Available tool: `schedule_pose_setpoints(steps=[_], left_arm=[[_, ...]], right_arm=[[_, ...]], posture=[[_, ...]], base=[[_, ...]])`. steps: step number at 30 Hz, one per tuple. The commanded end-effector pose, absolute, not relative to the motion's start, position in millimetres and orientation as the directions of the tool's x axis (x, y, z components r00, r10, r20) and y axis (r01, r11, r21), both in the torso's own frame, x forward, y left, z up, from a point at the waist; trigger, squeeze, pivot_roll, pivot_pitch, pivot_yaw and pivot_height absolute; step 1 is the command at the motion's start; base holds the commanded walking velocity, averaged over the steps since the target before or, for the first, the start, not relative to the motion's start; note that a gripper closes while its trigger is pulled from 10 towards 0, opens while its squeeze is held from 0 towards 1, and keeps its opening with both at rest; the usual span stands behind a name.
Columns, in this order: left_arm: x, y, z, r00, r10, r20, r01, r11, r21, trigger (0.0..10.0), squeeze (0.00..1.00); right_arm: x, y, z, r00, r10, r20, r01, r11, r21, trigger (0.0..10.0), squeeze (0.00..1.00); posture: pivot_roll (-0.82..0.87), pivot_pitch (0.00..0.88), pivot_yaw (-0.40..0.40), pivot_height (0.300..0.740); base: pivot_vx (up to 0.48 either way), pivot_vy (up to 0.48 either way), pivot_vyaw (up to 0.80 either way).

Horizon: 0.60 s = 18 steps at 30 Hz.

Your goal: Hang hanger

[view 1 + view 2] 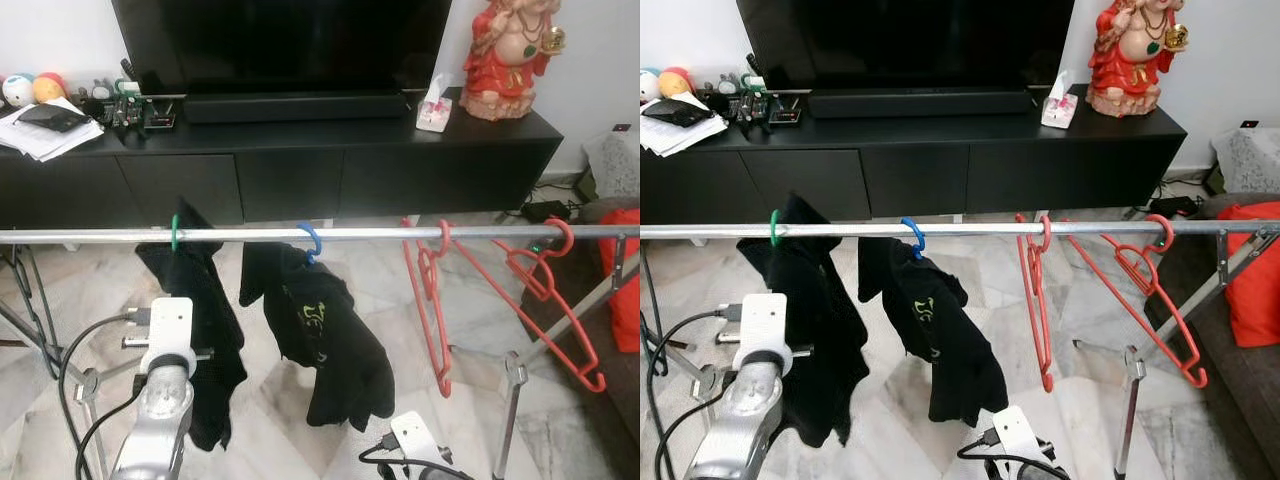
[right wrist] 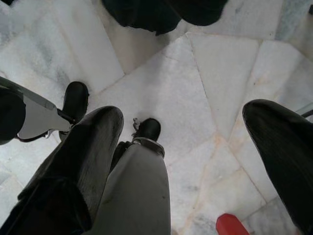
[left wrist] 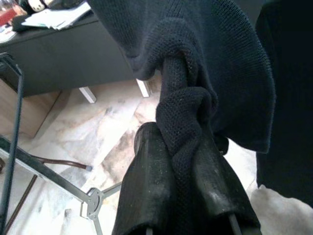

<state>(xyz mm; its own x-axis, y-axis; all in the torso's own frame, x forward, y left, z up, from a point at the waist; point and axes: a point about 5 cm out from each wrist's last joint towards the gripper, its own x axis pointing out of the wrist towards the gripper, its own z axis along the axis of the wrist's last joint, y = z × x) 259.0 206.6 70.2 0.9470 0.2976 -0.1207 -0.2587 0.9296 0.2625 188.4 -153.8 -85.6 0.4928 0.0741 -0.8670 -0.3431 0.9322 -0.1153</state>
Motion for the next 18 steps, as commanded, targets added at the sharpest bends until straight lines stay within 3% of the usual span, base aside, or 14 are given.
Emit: schedule_pose_setpoints(steps=[1,18], left_arm=[[251.1,211.0,82.2,0.96,0.279,-0.028,-0.255,0.91,0.327,10.0,0.0],[214.4,220.1,61.5,0.945,0.321,-0.065,-0.284,0.902,0.326,10.0,0.0]], right_arm=[[187.0,-154.7,-86.3,0.491,0.068,-0.868,-0.337,0.934,-0.117,10.0,0.0],[191.6,-155.2,-84.1,0.505,0.056,-0.861,-0.317,0.94,-0.125,10.0,0.0]], posture=[[-0.04,0.0,0.001,0.74],[-0.02,0.0,-0.012,0.74]], base=[[0.0,0.0,0.0],[0.0,0.0,0.0]])
